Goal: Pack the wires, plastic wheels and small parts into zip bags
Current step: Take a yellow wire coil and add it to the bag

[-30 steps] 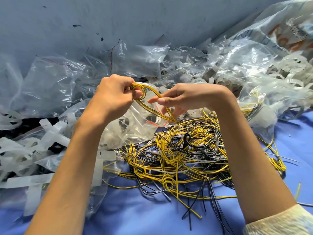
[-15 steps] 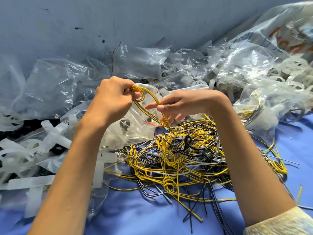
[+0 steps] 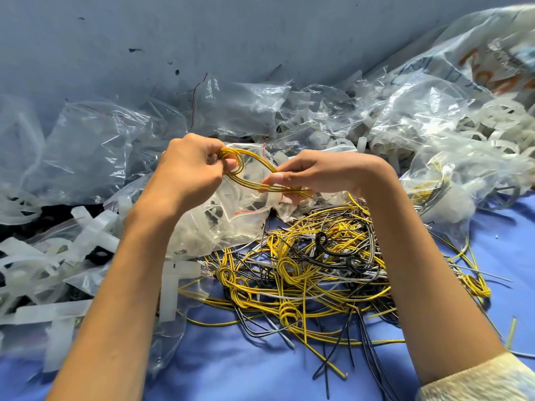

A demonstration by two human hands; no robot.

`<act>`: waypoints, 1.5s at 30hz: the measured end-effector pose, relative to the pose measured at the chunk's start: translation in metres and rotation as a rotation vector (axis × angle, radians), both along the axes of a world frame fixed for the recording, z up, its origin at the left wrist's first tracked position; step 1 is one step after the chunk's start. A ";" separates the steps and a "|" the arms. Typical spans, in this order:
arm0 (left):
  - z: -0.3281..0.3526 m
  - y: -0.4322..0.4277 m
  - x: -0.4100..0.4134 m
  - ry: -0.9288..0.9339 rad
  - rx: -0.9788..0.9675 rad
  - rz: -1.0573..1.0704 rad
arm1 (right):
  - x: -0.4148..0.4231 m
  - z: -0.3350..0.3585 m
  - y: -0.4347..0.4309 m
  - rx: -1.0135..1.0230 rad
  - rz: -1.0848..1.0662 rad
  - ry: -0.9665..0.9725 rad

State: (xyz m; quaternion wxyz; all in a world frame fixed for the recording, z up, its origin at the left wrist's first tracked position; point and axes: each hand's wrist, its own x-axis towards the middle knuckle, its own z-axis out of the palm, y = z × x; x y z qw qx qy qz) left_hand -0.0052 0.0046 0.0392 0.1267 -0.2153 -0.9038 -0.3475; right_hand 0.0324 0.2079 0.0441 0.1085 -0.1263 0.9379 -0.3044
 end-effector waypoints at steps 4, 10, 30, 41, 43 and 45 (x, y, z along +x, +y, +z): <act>0.000 -0.001 0.000 -0.016 -0.071 0.001 | 0.000 0.002 0.004 -0.155 -0.041 -0.037; 0.004 -0.001 0.005 0.003 -0.099 -0.004 | 0.004 0.010 0.006 -0.103 -0.163 0.028; 0.019 0.007 0.021 0.023 -0.009 -0.093 | 0.001 0.017 -0.017 -0.061 -0.104 0.512; 0.021 0.012 0.024 0.063 0.206 -0.045 | -0.005 0.001 -0.047 -0.164 0.053 0.564; 0.021 0.012 0.024 0.087 0.220 -0.046 | -0.005 0.000 -0.052 -0.087 0.076 0.558; 0.021 0.012 0.023 0.107 0.220 -0.054 | -0.007 -0.002 -0.052 0.075 0.113 0.520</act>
